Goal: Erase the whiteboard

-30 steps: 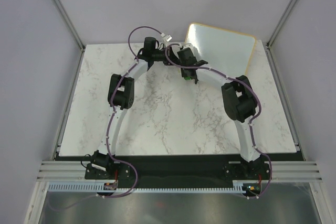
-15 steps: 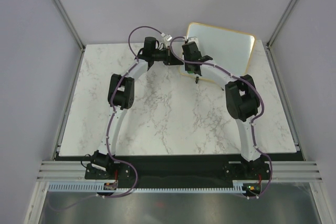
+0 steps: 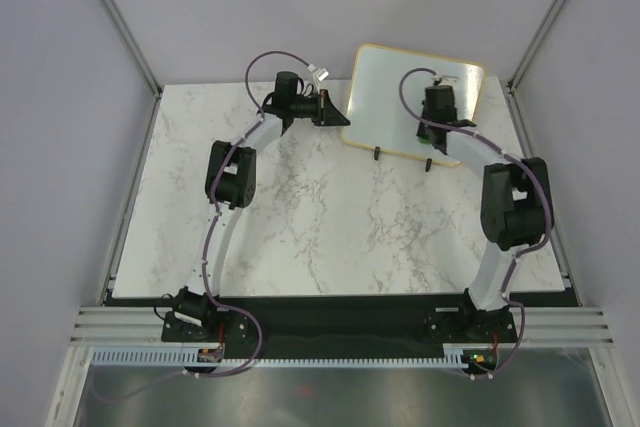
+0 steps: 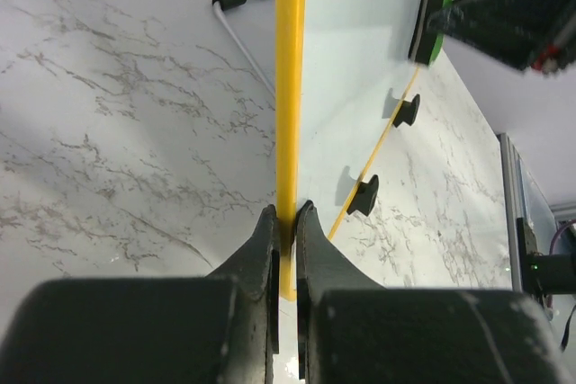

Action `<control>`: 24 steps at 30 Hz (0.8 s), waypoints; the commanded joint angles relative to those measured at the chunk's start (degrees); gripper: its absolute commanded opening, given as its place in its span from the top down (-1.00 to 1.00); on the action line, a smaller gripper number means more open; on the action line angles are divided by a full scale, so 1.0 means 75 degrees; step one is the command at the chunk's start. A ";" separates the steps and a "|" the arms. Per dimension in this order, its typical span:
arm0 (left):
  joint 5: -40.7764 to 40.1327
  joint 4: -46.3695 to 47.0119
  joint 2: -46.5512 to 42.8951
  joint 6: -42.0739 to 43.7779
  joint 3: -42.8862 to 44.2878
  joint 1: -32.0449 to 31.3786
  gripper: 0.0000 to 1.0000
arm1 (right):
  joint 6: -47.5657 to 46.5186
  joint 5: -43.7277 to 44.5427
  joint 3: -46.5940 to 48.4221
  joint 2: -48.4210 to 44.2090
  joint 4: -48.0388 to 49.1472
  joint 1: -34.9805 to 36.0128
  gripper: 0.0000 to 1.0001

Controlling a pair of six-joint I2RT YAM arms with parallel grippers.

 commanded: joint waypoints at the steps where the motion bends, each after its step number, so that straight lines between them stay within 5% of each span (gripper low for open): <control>1: -0.0157 -0.0030 -0.0504 0.0481 -0.0088 0.0100 0.96 | 0.0004 0.0898 -0.0803 -0.0725 0.0283 -0.1162 1.00; 7: -0.0192 -0.0030 -0.0539 0.0505 -0.0088 0.0100 0.96 | 0.0296 0.0149 -0.1624 -0.1839 0.0482 -0.2732 1.00; 12: -0.0181 -0.0030 -0.0527 0.0434 -0.0099 0.0100 0.96 | 0.0180 -0.0003 -0.2093 -0.2472 0.0412 -0.2876 1.00; 23: -0.0204 -0.0030 -0.0562 0.0434 -0.0264 0.0054 0.96 | 0.0707 -0.1165 -0.2926 -0.1795 0.0412 -0.3813 0.99; 24: -0.0215 -0.0030 -0.0551 0.0446 -0.0264 0.0054 0.96 | 0.0684 -0.1141 -0.2926 -0.1735 0.0412 -0.3825 0.87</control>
